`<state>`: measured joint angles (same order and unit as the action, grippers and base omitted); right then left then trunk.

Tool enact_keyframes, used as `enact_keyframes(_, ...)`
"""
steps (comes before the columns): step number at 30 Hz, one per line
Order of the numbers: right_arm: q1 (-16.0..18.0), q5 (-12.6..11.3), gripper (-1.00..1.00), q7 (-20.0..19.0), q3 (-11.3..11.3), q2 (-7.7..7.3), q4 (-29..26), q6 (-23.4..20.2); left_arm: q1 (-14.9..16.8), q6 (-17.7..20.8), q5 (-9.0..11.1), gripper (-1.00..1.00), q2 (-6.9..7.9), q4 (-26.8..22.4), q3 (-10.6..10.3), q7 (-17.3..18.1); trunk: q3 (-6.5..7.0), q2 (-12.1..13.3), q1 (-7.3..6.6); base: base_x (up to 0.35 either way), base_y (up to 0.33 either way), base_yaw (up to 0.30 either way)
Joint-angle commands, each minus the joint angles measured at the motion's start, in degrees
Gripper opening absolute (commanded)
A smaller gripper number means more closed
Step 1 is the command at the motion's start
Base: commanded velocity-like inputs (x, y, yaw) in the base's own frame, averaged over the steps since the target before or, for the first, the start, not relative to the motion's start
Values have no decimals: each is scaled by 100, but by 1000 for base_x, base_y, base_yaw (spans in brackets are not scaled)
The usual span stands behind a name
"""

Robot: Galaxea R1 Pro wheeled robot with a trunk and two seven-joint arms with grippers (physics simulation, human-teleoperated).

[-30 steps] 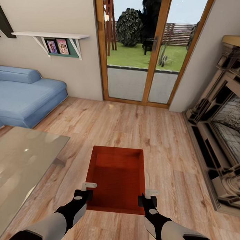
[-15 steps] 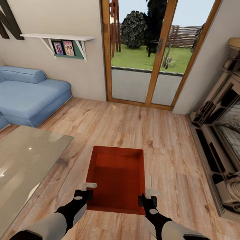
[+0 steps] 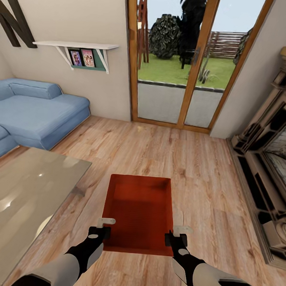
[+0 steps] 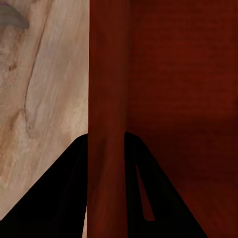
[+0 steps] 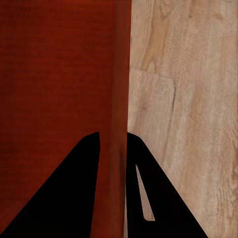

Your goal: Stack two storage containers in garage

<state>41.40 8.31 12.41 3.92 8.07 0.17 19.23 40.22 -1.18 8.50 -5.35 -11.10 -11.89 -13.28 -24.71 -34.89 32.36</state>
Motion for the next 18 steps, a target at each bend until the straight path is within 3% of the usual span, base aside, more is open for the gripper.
enact_keyframes(1, 0, 6, -100, 364, 77, -3, -8, -56, 12, -14, 450, -100, 1, 10, 294, -87, -5, -6, 1, 0, 0, 91)
enact_keyframes(18, 0, 13, -100, 359, 86, -7, -10, -166, 12, -14, 450, -100, 4, 9, 293, -87, -5, -6, 1, 0, 0, 91)
